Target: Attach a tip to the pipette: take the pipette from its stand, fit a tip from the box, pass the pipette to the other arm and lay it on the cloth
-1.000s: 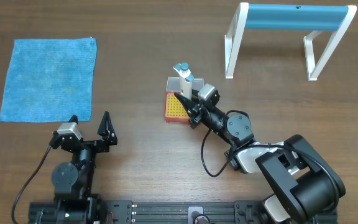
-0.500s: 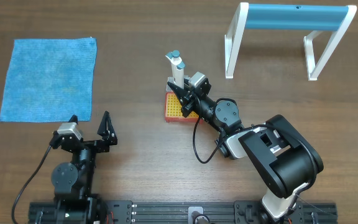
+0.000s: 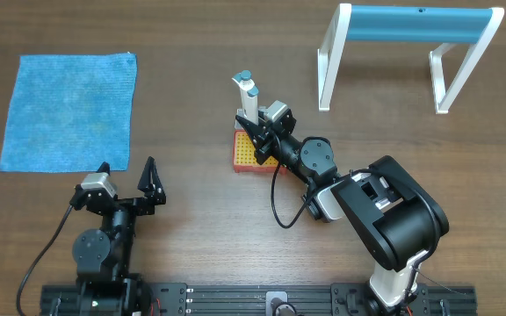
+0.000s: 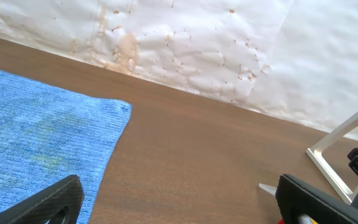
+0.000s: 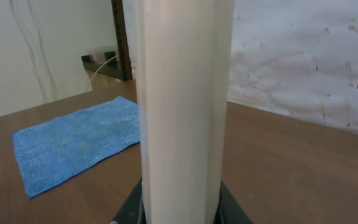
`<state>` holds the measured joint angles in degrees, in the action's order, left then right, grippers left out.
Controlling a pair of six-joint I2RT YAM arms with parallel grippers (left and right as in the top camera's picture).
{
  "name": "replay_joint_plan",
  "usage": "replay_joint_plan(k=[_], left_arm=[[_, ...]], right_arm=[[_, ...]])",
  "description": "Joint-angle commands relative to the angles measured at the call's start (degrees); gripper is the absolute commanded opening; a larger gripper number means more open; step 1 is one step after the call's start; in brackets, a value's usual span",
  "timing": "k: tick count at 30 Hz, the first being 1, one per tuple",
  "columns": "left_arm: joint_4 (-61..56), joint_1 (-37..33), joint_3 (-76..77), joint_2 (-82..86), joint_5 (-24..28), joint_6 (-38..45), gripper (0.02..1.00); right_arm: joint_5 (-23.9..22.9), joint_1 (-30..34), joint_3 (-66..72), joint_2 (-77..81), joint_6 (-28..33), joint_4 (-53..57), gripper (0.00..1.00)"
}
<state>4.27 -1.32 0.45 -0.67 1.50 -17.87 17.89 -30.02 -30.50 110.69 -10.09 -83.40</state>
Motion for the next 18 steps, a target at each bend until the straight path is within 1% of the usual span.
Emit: replay_joint_plan(k=[1,18], left_arm=[[0.37,-0.17,-0.13,0.31,-0.44,0.98,0.996],[0.35,-0.17,-0.13,0.31,-0.44,0.96,0.996]], right_arm=[[-0.72,0.22,-1.07,0.52,-0.55,-0.44,0.082],[-0.72,0.74,-1.07,0.55,-0.33,-0.24,0.082]])
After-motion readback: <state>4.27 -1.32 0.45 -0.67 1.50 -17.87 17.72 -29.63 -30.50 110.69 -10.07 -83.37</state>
